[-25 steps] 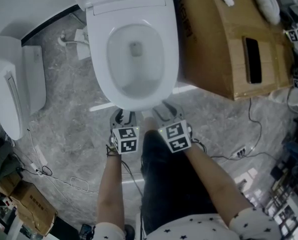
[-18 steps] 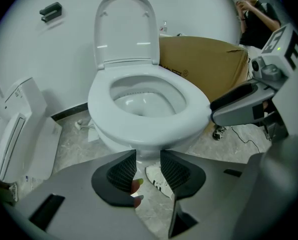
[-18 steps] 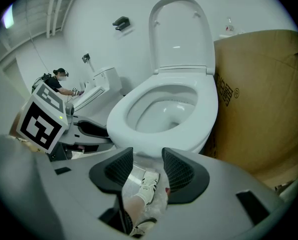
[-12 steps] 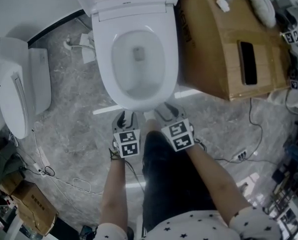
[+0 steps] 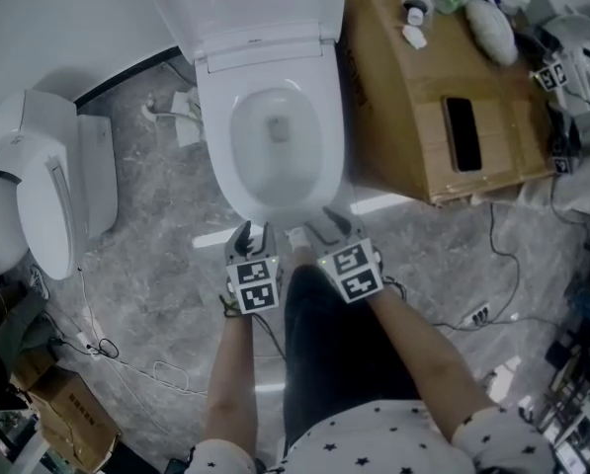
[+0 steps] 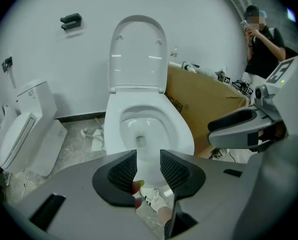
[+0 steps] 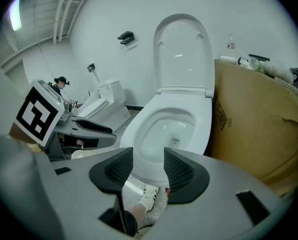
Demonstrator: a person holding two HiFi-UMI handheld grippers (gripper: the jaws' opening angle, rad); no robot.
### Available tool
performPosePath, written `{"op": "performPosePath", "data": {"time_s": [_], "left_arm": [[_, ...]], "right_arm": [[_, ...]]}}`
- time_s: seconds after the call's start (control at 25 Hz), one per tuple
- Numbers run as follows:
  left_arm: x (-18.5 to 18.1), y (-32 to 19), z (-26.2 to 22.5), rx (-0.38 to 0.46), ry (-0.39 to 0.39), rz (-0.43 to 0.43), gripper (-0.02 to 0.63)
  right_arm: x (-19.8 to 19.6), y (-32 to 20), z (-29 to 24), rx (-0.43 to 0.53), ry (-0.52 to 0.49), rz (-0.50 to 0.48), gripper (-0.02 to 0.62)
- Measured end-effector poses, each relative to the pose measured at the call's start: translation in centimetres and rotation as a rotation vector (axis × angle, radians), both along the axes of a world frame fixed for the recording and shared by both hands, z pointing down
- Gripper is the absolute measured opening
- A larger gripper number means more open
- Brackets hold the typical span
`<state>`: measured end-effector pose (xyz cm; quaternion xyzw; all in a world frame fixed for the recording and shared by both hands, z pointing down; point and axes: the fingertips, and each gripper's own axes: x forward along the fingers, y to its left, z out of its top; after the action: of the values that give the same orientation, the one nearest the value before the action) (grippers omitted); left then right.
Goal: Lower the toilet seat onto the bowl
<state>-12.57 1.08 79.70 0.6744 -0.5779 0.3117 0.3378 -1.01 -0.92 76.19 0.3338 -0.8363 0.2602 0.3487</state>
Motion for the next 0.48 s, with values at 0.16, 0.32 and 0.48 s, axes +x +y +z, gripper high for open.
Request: {"op": "performPosePath", "data": {"time_s": [0.16,0.32,0.48], "left_arm": [[0.4,-1.1,-3.0,0.039,0.003,-0.004,0.132],[0.7,-1.6,-5.8,0.069,0.003,-0.015,0.113],[1.2,-1.7,-8.8,0.099,0.004,-0.028,0.083]], "right_arm": [[0.0,-0.4,-2.9,0.025,-0.012,0.001,0.195],[0.1,-0.8,-5.8,0.056,-0.025,-0.003,0.168],[0.4,-1.2,-8.6,0.078,-0.055,0.011,0.14]]}}
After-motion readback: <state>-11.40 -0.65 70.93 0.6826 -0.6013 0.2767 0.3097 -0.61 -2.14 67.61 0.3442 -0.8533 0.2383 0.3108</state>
